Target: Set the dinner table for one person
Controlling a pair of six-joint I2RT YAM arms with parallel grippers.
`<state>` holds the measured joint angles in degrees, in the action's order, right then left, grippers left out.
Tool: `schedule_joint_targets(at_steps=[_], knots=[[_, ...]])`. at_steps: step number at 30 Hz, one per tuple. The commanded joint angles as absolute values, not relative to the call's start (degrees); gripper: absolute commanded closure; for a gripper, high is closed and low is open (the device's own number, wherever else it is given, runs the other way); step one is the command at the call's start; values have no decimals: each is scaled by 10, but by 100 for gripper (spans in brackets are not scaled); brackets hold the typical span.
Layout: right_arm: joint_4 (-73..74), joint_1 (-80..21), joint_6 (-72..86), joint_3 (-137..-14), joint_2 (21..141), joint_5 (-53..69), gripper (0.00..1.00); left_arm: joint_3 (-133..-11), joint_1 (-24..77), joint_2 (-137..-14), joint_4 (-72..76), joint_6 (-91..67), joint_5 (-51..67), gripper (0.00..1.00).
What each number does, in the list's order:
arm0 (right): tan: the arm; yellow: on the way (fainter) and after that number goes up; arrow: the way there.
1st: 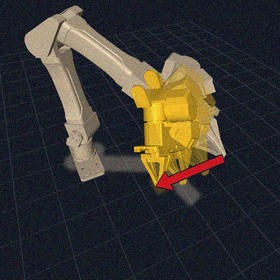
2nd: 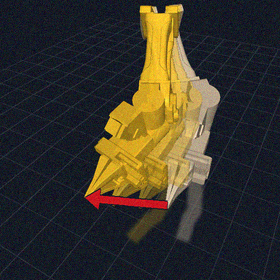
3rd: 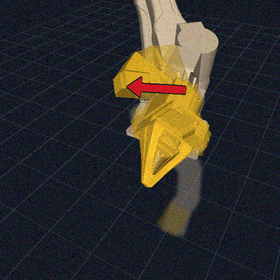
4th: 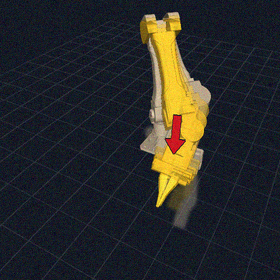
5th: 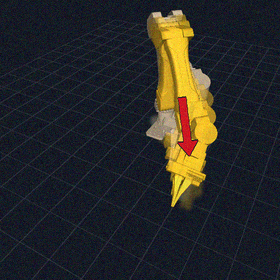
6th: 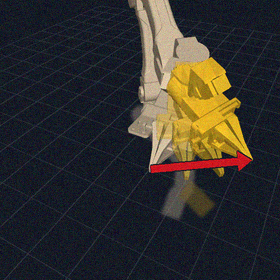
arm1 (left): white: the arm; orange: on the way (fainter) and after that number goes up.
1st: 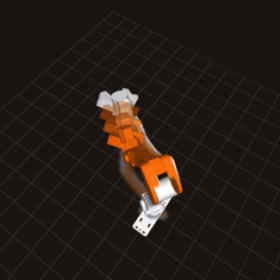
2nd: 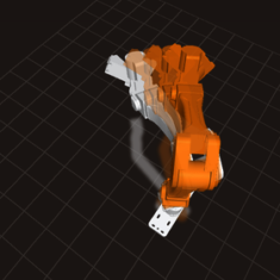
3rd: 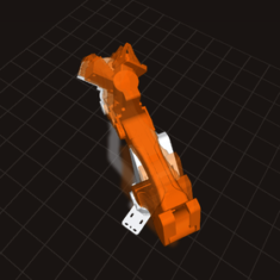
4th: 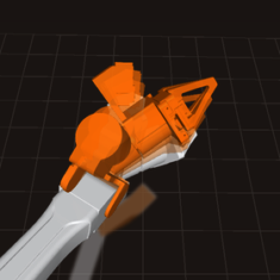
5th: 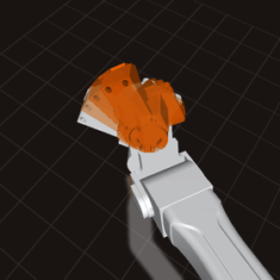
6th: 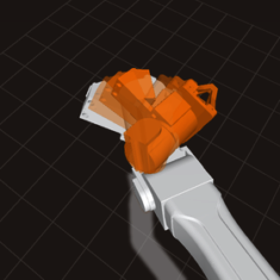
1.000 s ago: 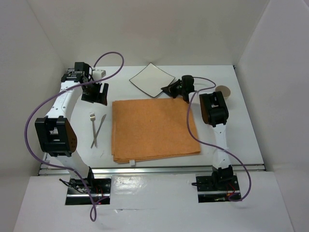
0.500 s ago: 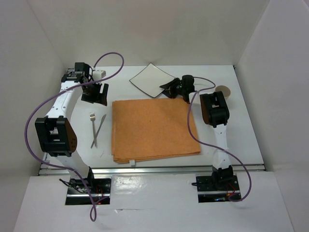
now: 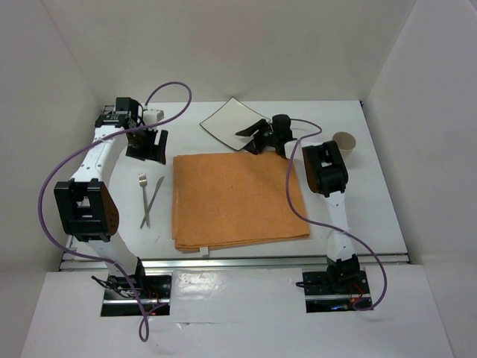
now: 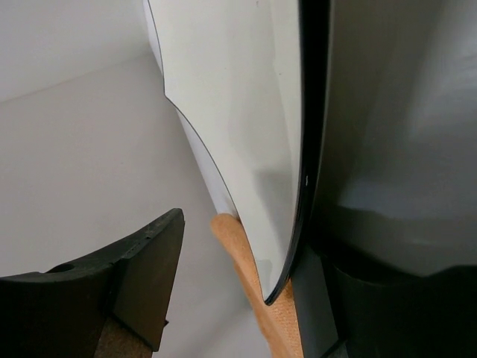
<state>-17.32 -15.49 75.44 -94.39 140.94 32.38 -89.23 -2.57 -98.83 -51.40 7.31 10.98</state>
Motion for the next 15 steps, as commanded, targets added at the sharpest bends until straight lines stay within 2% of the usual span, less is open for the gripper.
schedule_joint_targets(at_steps=[1, 3, 7, 8, 11, 12, 15], knots=[[-51, -171, 738, -947, 1476, 281, 35, -890, -29, -971, -510, 74, 131, 16], [-58, -171, 745, -954, 1484, 281, 36, -890, -29, -971, -515, 74, 131, 16], [-69, -171, 771, -954, 1499, 276, 62, -890, -29, -971, -515, 74, 131, 16], [-79, -171, 778, -947, 1505, 276, 76, -890, -29, -971, -515, 74, 131, 16], [-102, -171, 778, -933, 1505, 276, 96, -890, -29, -971, -515, 74, 131, 16], [-110, -171, 772, -933, 1499, 276, 100, -890, -29, -976, -515, 81, 131, 16], [-119, -166, 743, -933, 1485, 282, 100, -890, -29, -982, -521, 87, 147, 16]])
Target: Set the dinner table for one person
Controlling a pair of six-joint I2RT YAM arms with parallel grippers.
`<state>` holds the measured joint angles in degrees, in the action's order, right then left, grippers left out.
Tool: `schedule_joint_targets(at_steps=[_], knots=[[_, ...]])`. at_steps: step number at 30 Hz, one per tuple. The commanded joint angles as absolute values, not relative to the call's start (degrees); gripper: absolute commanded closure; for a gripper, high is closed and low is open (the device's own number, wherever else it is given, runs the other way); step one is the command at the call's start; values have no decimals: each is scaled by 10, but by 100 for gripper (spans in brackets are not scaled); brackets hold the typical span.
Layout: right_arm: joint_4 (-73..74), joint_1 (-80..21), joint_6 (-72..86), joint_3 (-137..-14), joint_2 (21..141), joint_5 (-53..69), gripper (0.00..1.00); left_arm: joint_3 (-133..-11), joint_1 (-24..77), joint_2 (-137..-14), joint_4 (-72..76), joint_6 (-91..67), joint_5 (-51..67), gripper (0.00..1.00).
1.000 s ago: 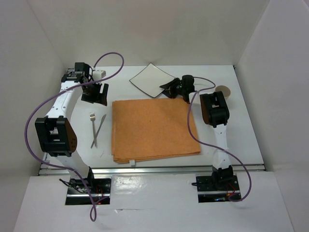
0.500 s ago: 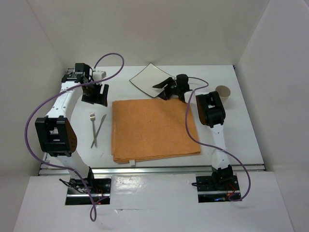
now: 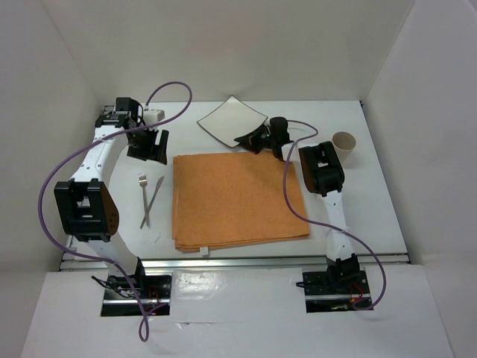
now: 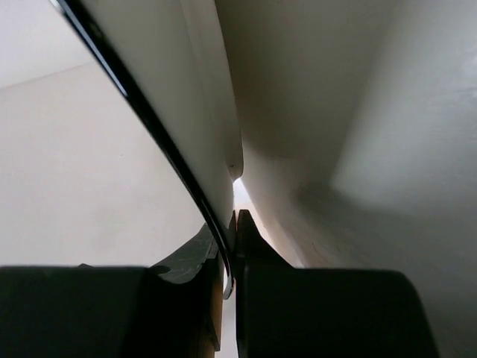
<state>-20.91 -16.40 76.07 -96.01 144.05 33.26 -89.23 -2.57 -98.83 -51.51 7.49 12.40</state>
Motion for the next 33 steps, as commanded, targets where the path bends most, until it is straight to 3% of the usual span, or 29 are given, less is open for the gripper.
schedule_joint_targets(at_steps=[1, 6, 19, 26, 33], knots=[[-129, -166, 735, -928, 1479, 291, 100, -890, -29, -982, -521, 87, 147, 16], [-255, -140, 713, -883, 1420, 366, 100, -884, -29, -1019, -541, 99, 170, 16], [-382, -127, 706, -846, 1316, 476, 100, -867, -29, -1011, -518, 105, 170, 17], [-347, -133, 664, -843, 1244, 485, 100, -849, -29, -1005, -512, 105, 164, 17], [-417, -133, 676, -802, 1210, 519, 100, -844, -29, -999, -512, 105, 163, 17]])
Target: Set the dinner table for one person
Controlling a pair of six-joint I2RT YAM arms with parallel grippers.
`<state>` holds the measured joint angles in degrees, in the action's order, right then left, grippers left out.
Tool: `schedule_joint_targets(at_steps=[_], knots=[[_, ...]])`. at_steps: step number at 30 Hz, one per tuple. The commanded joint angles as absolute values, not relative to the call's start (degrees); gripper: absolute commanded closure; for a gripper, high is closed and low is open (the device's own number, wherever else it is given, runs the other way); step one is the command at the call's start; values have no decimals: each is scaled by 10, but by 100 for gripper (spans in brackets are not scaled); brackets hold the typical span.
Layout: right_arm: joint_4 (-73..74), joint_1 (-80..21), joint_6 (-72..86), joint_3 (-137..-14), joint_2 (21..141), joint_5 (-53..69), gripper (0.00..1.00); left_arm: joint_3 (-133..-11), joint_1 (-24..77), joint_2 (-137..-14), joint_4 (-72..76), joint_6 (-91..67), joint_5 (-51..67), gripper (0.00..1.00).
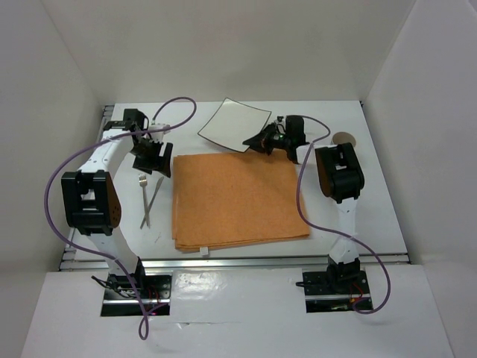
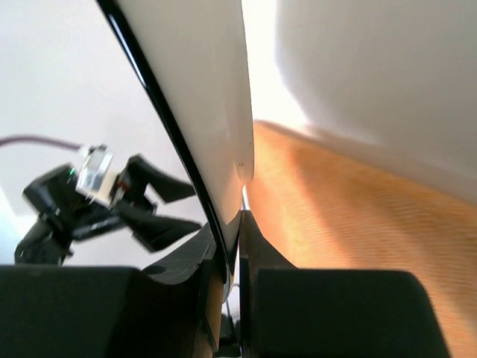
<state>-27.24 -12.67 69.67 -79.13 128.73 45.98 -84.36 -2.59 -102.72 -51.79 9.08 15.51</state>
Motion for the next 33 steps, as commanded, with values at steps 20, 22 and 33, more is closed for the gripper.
schedule_joint_targets(at_steps=[20, 22, 33], knots=[[-68, -126, 388, -549, 946, 708, 100, -817, -35, -927, -506, 110, 155, 17], [-79, -126, 388, -500, 934, 723, 100, -812, -35, -922, -506, 110, 155, 17], [-144, -144, 343, -447, 997, 798, 100, -806, -35, -911, -506, 110, 160, 17]])
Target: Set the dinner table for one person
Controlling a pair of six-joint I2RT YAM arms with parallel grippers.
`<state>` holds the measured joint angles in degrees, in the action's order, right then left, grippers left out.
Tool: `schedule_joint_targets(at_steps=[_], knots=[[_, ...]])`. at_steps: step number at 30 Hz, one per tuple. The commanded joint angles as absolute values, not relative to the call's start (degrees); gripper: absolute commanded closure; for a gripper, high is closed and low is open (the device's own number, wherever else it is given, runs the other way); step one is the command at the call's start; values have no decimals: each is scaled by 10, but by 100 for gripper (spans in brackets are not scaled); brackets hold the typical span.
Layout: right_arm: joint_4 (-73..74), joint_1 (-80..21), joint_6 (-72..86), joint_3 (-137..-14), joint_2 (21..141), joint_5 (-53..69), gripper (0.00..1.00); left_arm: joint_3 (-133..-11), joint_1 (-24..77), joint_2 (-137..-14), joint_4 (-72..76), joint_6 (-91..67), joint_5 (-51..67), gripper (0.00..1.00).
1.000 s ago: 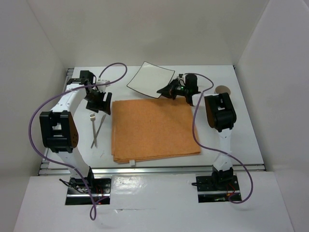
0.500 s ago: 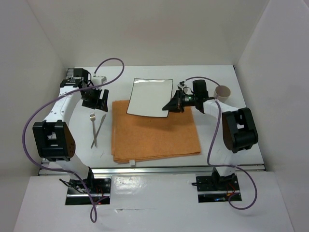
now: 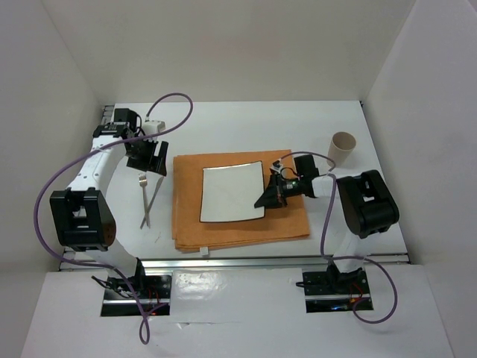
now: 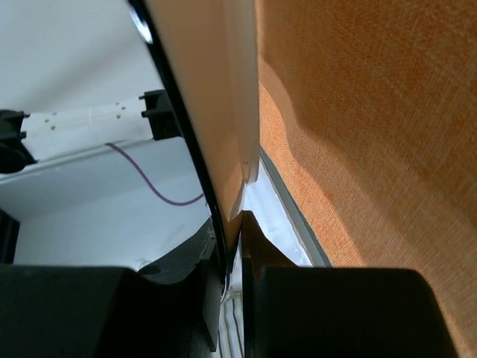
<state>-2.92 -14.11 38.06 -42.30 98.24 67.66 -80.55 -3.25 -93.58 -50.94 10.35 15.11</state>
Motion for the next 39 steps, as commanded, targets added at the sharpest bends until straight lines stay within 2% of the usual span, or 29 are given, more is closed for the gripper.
schedule_joint_targets(at_steps=[1, 5, 13, 20, 22, 24, 25, 28, 31, 34, 39], knots=[[-144, -144, 343, -457, 1014, 815, 100, -806, -35, -911, -506, 110, 160, 17], [-27, -150, 250, -496, 1070, 824, 100, -806, -35, -911, -512, 110, 155, 17], [-18, -150, 234, -472, 1107, 811, 100, -806, -35, -906, -512, 110, 149, 17], [73, -128, 214, -478, 1113, 747, 100, -801, -35, -906, -512, 121, 138, 17], [79, -120, 214, -471, 1107, 727, 93, -801, -35, -906, -512, 121, 138, 17], [84, -115, 221, -471, 1101, 703, 81, -795, -35, -906, -512, 121, 138, 17], [95, -115, 221, -481, 1101, 677, 79, -795, -35, -906, -512, 121, 138, 17], [119, -115, 221, -499, 1124, 673, 67, -795, -35, -906, -512, 127, 143, 17], [140, -115, 221, -499, 1138, 673, 60, -795, -35, -906, -512, 132, 143, 17], [168, -115, 227, -494, 1124, 606, 49, -795, -35, -900, -512, 132, 138, 17], [201, -115, 237, -494, 1100, 577, 57, -795, -35, -895, -512, 132, 121, 17]])
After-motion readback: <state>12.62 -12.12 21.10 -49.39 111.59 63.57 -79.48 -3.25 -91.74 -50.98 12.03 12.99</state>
